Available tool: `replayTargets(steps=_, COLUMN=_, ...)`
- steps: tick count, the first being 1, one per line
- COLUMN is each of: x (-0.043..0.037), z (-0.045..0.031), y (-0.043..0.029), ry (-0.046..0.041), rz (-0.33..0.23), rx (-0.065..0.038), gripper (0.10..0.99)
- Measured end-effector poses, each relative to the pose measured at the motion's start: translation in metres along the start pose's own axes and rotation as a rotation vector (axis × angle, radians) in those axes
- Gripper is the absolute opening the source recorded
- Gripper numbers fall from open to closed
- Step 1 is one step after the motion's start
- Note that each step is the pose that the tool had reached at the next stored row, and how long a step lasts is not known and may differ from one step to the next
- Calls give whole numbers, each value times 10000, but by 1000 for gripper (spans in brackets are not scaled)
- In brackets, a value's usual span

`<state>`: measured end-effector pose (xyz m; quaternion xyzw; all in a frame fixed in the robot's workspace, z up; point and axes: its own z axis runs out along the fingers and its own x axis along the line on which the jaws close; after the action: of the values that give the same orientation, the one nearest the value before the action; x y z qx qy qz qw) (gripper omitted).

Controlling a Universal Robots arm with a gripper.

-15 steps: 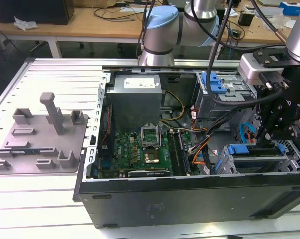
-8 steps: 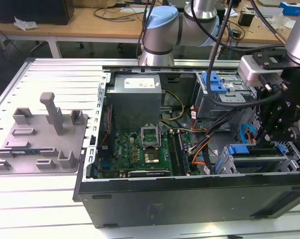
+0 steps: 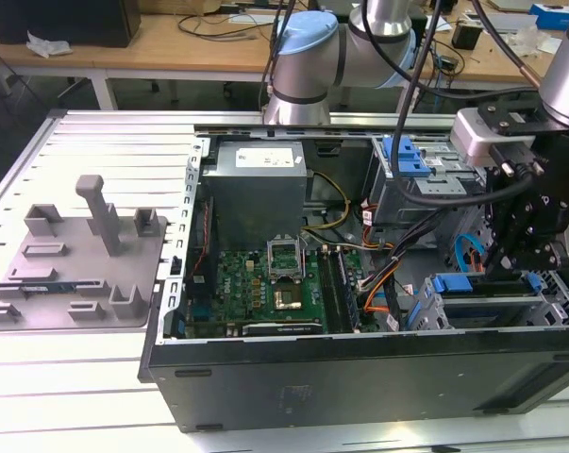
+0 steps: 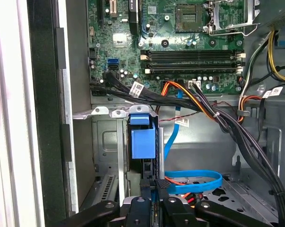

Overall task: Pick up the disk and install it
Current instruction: 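Insert the second disk wire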

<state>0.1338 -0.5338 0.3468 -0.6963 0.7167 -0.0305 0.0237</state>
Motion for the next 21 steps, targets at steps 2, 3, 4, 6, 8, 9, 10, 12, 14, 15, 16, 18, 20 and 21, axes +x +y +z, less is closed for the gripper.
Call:
replayTargets(steps=2, x=-1, z=5, y=0, ry=0, rz=1, rx=0, gripper=161)
replayTargets(steps=3, x=-1, z=7, y=0, ry=-1, rz=1, rx=0, gripper=161)
replayTargets(steps=4, x=-6, z=17, y=0, ry=-2, rz=0, rx=0, gripper=161)
replayTargets(steps=6, x=-12, z=32, y=1, ry=1, rz=0, rx=0, gripper=161)
replayTargets(steps=8, x=-12, z=38, y=2, ry=0, rz=0, rx=0, gripper=161)
replayTargets(steps=9, x=-12, z=42, y=2, ry=0, rz=-1, rx=0, gripper=161)
replayTargets(steps=10, x=-12, z=44, y=2, ry=0, rz=-1, rx=-1, gripper=161)
replayTargets(steps=12, x=-12, z=51, y=3, ry=0, rz=-2, rx=0, gripper=161)
replayTargets(steps=14, x=-12, z=57, y=4, ry=0, rz=-2, rx=0, gripper=161)
replayTargets(steps=15, x=-12, z=62, y=4, ry=0, rz=-2, rx=0, gripper=161)
replayTargets(steps=16, x=-12, z=67, y=4, ry=0, rz=-3, rx=0, gripper=161)
replayTargets(steps=18, x=-13, z=77, y=5, ry=1, rz=-4, rx=0, gripper=161)
replayTargets(steps=20, x=-12, z=84, y=5, ry=3, rz=-5, rx=0, gripper=161)
replayTargets(steps=21, x=-12, z=85, y=6, ry=3, rz=-5, rx=0, gripper=161)
